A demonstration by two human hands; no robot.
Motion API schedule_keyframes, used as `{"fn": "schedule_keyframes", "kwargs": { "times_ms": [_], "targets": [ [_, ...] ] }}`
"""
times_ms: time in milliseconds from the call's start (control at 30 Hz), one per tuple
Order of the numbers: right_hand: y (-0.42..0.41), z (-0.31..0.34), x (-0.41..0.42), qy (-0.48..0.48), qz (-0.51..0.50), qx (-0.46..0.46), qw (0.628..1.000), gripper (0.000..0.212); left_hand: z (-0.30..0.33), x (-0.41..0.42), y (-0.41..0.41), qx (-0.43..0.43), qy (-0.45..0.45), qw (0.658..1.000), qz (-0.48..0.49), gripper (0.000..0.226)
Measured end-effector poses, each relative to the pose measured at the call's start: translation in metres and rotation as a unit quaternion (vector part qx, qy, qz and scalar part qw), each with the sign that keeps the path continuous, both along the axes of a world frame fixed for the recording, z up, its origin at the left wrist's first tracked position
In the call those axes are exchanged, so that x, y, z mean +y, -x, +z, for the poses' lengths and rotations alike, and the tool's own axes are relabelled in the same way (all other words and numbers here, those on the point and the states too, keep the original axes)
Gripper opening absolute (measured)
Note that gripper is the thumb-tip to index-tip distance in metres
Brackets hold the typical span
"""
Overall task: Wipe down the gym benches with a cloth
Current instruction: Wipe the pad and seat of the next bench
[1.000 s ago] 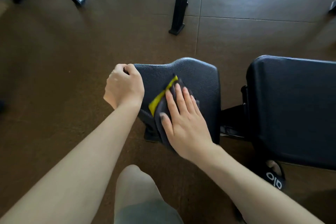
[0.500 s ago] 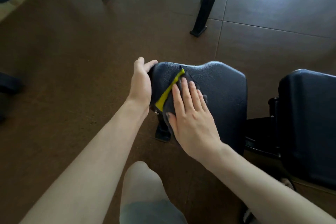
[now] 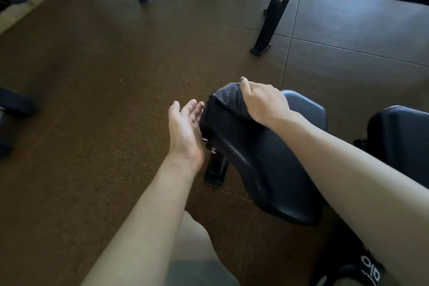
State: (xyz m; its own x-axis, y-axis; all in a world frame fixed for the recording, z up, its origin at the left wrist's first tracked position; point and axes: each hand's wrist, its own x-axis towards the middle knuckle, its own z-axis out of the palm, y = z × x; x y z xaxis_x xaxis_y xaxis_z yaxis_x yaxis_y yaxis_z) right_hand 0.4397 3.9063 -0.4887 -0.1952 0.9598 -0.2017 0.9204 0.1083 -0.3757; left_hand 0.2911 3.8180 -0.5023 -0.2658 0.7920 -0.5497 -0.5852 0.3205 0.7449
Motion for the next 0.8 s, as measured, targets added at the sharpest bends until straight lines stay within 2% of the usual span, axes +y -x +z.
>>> {"fn": "schedule_keyframes", "kwargs": {
  "times_ms": [133,267,400,433,500,600,700,800],
  "targets": [
    [0.003,-0.002,0.001,-0.015,-0.002,-0.014,1.0,0.05,-0.004,-0.003,-0.011,-0.02,0.001,1.0,-0.003,0.067],
    [0.032,-0.007,-0.018,-0.161,0.097,-0.035,0.982,0.034,-0.006,-0.001,-0.011,-0.019,0.015,1.0,0.009,0.066],
    [0.031,-0.021,-0.053,-0.222,0.166,0.009,0.961,0.036,0.0,-0.004,-0.006,-0.03,0.02,0.999,-0.003,0.064],
    [0.023,-0.023,-0.065,-0.229,0.192,0.006,0.954,0.038,0.002,-0.005,-0.005,-0.019,0.021,0.999,-0.014,0.062],
    [0.004,-0.029,-0.088,-0.235,0.237,-0.028,0.942,0.045,0.007,-0.004,-0.003,0.054,0.016,0.996,-0.065,0.055],
    [-0.019,-0.04,-0.115,-0.226,0.251,-0.063,0.939,0.059,0.017,0.002,-0.005,0.158,-0.001,0.979,-0.132,0.045],
    [-0.042,-0.047,-0.137,-0.199,0.244,-0.069,0.947,0.066,0.015,0.009,-0.01,0.203,0.004,0.971,-0.125,0.041],
    [-0.058,-0.044,-0.147,-0.176,0.244,-0.049,0.952,0.057,0.003,0.013,-0.017,0.213,0.007,0.974,-0.083,0.04]
  ]
}}
